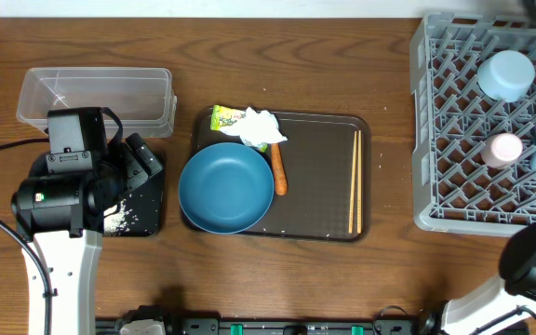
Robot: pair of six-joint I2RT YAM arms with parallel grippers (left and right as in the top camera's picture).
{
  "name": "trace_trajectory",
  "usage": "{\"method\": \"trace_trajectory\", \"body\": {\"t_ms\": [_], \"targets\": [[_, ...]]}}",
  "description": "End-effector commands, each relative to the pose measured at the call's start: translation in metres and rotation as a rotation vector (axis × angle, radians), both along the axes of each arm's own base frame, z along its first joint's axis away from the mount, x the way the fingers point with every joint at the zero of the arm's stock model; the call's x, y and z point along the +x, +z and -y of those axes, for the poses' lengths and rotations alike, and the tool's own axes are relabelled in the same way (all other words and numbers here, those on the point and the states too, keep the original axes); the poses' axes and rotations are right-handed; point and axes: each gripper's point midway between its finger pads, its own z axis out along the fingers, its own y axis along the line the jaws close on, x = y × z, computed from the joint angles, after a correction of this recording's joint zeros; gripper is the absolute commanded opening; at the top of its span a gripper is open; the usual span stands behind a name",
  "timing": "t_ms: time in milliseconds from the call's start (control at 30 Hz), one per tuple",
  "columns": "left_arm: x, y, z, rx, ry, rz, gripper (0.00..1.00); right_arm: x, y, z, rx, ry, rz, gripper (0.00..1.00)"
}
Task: Sort waste into correct bins and load items into the dishwasher rack
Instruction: 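Move the right gripper back over the wooden chopsticks on the tray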
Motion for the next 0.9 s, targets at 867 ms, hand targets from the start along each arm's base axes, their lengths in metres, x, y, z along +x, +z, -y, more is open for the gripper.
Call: {"method": "trace_trajectory", "body": {"t_ms": [867], "targets": [[0.001,0.005,-0.003,0.004,0.018,0.013,0.99,-0.023,-0.244,-0.164,-0.986,-0.459,-0.586,0.99]]}}
